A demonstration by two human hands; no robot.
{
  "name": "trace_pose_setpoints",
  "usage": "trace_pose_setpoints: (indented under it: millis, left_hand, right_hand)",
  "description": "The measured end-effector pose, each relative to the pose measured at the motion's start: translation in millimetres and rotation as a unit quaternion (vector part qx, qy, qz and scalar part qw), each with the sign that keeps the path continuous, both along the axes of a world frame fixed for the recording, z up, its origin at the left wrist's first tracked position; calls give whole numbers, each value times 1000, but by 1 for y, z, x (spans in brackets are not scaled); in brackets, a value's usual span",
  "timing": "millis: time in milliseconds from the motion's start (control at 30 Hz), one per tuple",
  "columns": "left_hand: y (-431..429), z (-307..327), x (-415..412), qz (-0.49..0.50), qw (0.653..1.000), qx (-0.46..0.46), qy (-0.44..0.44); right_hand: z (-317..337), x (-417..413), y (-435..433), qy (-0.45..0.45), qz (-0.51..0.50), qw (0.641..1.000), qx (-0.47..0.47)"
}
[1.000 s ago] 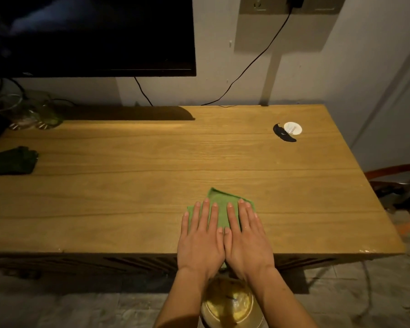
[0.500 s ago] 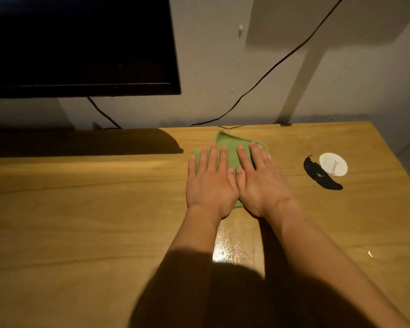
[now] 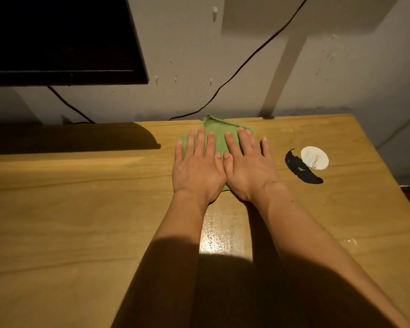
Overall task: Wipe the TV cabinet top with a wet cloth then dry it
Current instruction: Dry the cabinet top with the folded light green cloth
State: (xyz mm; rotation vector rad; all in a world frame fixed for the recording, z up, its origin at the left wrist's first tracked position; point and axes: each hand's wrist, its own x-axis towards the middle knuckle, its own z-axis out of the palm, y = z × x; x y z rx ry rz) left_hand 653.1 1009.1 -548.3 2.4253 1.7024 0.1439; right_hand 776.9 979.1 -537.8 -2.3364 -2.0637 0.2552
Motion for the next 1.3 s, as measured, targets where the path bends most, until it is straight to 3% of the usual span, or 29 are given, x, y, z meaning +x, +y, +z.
trace_pose_setpoints:
  millis: [467,633,867,1300]
  left_hand:
    - [-321,15,-27,6,999,-41,21]
    - [-375,18,-28,8,998,-49,36]
    - [-318,17,-10,7,999,-32,23]
    - [-25,0,77,10,1000,15,4]
  right_hand:
    - [8,-29,-319,-16,-9,1000,-21]
    - [14,-31,-371,-20,-3,999,-47]
    - [16,-10,-312,-23,11,999,-30]
    - [3,79,-24,-61,12,998,26]
